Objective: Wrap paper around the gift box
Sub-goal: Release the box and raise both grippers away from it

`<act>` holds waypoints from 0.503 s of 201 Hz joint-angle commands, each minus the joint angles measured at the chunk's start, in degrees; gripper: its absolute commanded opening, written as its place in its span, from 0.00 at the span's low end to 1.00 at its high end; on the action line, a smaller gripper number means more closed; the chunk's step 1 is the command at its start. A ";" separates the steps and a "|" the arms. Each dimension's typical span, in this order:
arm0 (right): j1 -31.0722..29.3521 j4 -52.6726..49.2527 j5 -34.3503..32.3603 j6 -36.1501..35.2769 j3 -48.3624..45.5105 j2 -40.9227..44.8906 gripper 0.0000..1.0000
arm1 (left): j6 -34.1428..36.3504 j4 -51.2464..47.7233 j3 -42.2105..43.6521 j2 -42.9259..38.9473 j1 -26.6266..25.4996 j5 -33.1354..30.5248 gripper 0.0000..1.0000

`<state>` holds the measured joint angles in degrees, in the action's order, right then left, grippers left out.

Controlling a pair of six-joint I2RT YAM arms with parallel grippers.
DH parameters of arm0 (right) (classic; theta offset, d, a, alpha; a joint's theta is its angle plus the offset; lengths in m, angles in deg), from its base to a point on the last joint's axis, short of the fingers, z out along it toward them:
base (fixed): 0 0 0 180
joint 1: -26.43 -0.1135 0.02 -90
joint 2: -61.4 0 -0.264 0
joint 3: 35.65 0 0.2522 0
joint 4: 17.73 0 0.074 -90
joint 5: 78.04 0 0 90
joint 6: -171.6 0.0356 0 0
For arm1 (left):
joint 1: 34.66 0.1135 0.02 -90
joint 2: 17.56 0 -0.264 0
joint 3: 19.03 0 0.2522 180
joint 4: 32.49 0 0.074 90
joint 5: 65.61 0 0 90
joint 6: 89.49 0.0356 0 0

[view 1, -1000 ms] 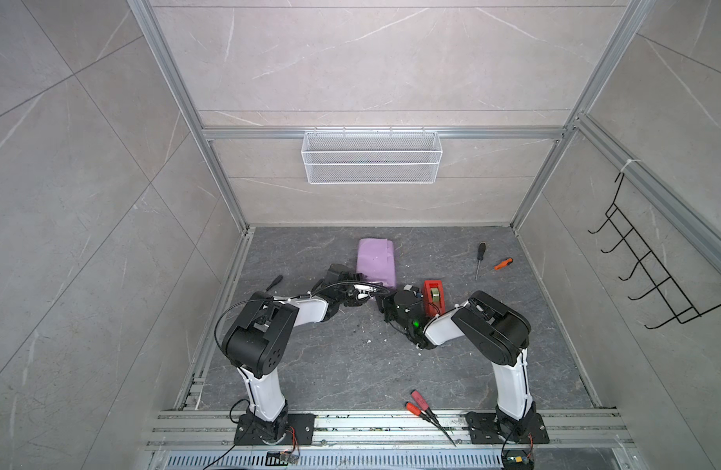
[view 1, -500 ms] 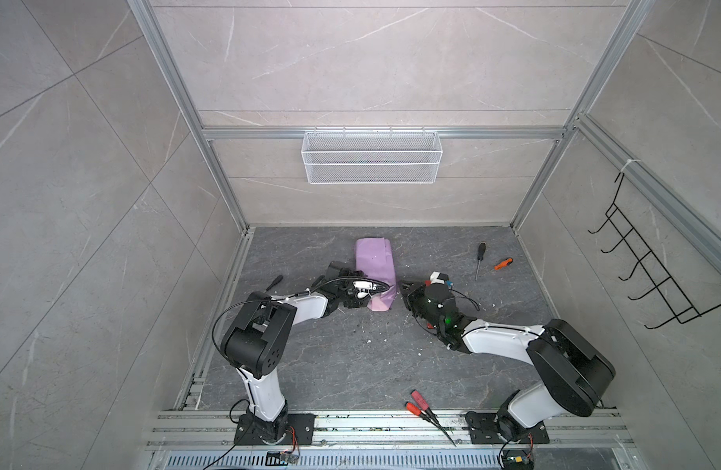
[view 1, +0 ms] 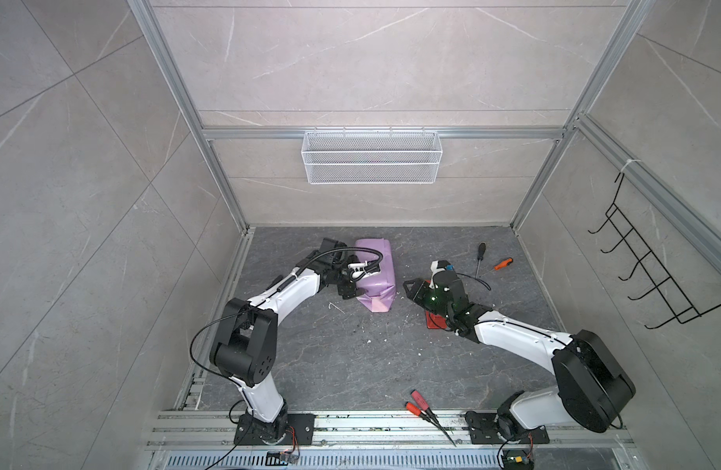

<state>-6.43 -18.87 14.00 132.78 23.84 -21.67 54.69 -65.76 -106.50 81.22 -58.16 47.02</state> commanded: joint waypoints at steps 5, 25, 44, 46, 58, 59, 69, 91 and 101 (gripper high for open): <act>0.10 -7.53 3.67 -8.36 4.07 0.10 0.38 | -10.55 -4.93 -5.55 -2.10 1.56 2.83 0.83; 0.30 -11.23 3.05 -11.52 6.19 -0.59 0.36 | -18.91 -4.37 -9.30 -0.14 3.17 3.21 0.84; 0.32 -16.25 4.71 -14.65 11.62 -4.73 0.37 | -27.91 -5.02 -14.15 4.07 5.12 2.50 0.84; 0.38 -16.74 5.14 -14.87 12.33 -5.37 0.37 | -28.60 -5.26 -14.63 4.56 5.22 2.28 0.84; 0.59 -19.85 6.71 -16.22 17.57 -9.56 0.39 | -33.63 -5.48 -16.09 6.59 5.85 1.00 0.84; 0.64 -20.15 6.69 -16.30 18.13 -9.92 0.39 | -34.28 -5.42 -16.10 6.73 5.93 0.88 0.84; 1.12 -22.12 6.02 -16.72 21.99 -13.24 0.40 | -39.03 -3.78 -15.12 7.43 6.42 0.18 0.87; 3.41 -24.50 5.72 -15.01 29.69 -21.30 0.42 | -46.61 -1.61 -13.38 9.82 6.99 2.35 0.95; 4.30 -26.73 6.46 -14.41 34.23 -25.25 0.41 | -48.55 -0.56 -12.77 10.73 7.03 4.30 0.95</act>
<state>-4.53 -37.93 19.46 119.03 50.40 -39.55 18.54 -67.88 -120.56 89.29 -51.23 48.09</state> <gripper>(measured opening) 0.415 0.946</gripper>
